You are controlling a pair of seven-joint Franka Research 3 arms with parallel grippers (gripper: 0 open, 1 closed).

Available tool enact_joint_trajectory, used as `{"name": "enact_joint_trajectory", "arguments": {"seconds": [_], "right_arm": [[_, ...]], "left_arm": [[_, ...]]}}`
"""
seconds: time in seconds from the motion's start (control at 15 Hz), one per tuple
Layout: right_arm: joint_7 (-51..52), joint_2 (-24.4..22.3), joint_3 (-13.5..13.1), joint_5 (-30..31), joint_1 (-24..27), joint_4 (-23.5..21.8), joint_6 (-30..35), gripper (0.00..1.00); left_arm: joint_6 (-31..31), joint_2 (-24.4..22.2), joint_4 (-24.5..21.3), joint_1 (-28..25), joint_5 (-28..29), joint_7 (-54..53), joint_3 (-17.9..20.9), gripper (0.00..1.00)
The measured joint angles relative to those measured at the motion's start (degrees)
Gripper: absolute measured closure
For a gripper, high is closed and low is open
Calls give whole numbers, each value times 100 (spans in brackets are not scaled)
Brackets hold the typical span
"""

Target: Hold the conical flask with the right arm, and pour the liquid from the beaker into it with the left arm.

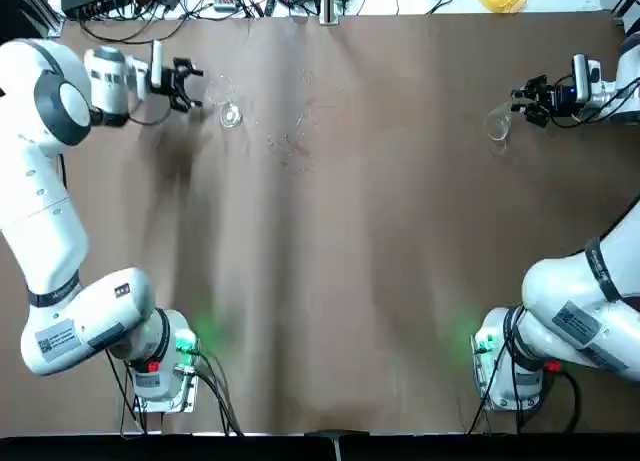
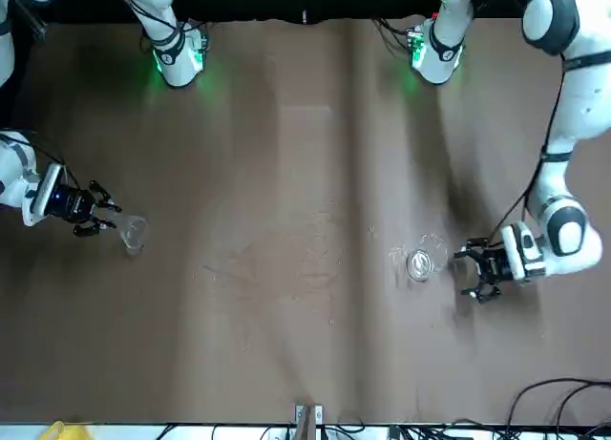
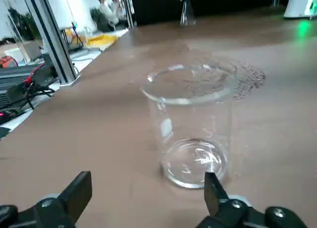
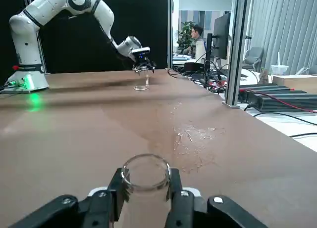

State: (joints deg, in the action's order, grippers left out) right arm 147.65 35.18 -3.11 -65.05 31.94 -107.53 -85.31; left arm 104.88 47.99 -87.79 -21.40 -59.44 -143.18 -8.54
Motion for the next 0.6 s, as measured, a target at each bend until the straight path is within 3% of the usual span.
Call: {"name": "enact_joint_trajectory", "arguments": {"seconds": [0.2,0.6], "right_arm": [[-1,25,3,128,28,0,24,61],[32,110,101,543,-58,79,14,61]], "left_arm": [[118,-678,90,481,674,1141,310,0],[615,-1664,108,1354,2250,3953,363,0]]}}
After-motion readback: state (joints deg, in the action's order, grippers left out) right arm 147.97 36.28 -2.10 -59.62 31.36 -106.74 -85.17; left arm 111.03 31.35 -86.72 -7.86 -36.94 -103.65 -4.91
